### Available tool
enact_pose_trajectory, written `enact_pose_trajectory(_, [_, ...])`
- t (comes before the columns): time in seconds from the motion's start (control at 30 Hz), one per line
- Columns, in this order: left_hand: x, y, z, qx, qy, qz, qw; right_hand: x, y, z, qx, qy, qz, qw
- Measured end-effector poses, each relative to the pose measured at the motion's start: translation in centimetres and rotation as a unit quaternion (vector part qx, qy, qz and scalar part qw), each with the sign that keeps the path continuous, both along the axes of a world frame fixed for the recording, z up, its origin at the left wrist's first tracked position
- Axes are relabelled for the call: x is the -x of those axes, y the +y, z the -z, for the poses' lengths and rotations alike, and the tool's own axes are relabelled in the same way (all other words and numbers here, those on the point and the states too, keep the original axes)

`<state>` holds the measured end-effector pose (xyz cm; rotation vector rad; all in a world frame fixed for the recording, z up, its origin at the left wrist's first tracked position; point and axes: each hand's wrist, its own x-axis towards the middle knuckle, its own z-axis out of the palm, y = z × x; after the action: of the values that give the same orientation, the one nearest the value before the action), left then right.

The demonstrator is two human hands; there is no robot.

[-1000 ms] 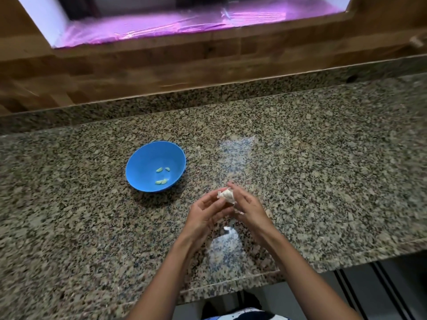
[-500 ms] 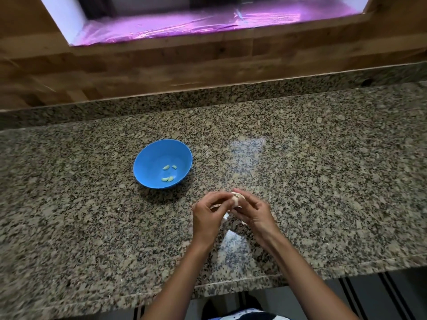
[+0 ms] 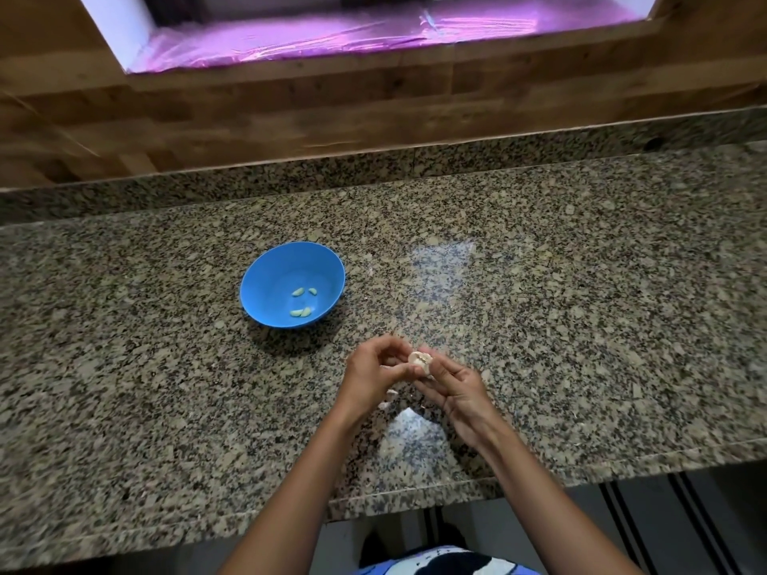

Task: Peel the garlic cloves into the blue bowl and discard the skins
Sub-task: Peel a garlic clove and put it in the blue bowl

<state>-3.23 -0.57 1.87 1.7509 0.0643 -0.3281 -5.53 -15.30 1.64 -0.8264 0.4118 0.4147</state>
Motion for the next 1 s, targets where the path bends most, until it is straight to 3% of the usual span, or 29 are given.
enact_pose_trajectory(0.23, [-0.6, 0.5, -0.3, 0.019, 0.049, 0.082, 0.995, 0.4, 0.2, 0.6, 0.012, 0.011, 0.014, 1.000])
enact_pose_trajectory(0.33, [0.0, 0.3, 0.0, 0.044, 0.033, 0.017, 0.998, 0.0, 0.4, 0.8, 0.023, 0.002, 0.015, 1.000])
enact_pose_trajectory(0.4, [0.7, 0.6, 0.5, 0.089, 0.057, -0.084, 0.991, -0.9, 0.3, 0.7, 0.114, -0.021, -0.011, 0.993])
enact_pose_trajectory(0.47, [1.1, 1.5, 1.3, 0.060, 0.077, -0.154, 0.983, -1.9, -0.3, 0.9, 0.319, -0.088, -0.050, 0.942])
enact_pose_trajectory(0.53, [1.0, 2.8, 2.3, -0.121, 0.024, -0.134, 0.983, -2.6, -1.1, 1.5, 0.515, -0.168, -0.088, 0.836])
enact_pose_trajectory(0.57, [1.0, 3.3, 2.4, -0.212, -0.020, -0.104, 0.971, -2.7, -1.4, 1.8, 0.570, -0.195, -0.105, 0.791])
enact_pose_trajectory(0.6, [1.0, 3.6, 2.4, -0.275, -0.059, -0.072, 0.957, -2.6, -1.5, 2.0, 0.598, -0.214, -0.119, 0.763])
enact_pose_trajectory(0.73, [1.2, 3.3, 2.9, -0.382, -0.133, 0.020, 0.914, -2.0, -1.8, 3.6, 0.647, -0.217, -0.134, 0.718])
enact_pose_trajectory(0.83, [1.3, 3.2, 3.0, -0.305, -0.089, -0.039, 0.947, -1.1, -1.4, 3.8, 0.687, -0.248, -0.085, 0.677])
enact_pose_trajectory(0.9, [1.0, 3.2, 2.4, -0.137, 0.016, -0.112, 0.984, 0.0, -0.2, 3.3, 0.654, -0.301, -0.039, 0.693])
enact_pose_trajectory(0.93, [0.8, 3.1, 2.0, -0.046, 0.081, -0.138, 0.986, 0.7, 0.5, 3.2, 0.634, -0.321, -0.048, 0.702])
enact_pose_trajectory(1.0, [0.8, 3.3, 1.6, 0.013, 0.138, -0.157, 0.978, 1.7, 1.5, 3.2, 0.598, -0.316, -0.115, 0.727])
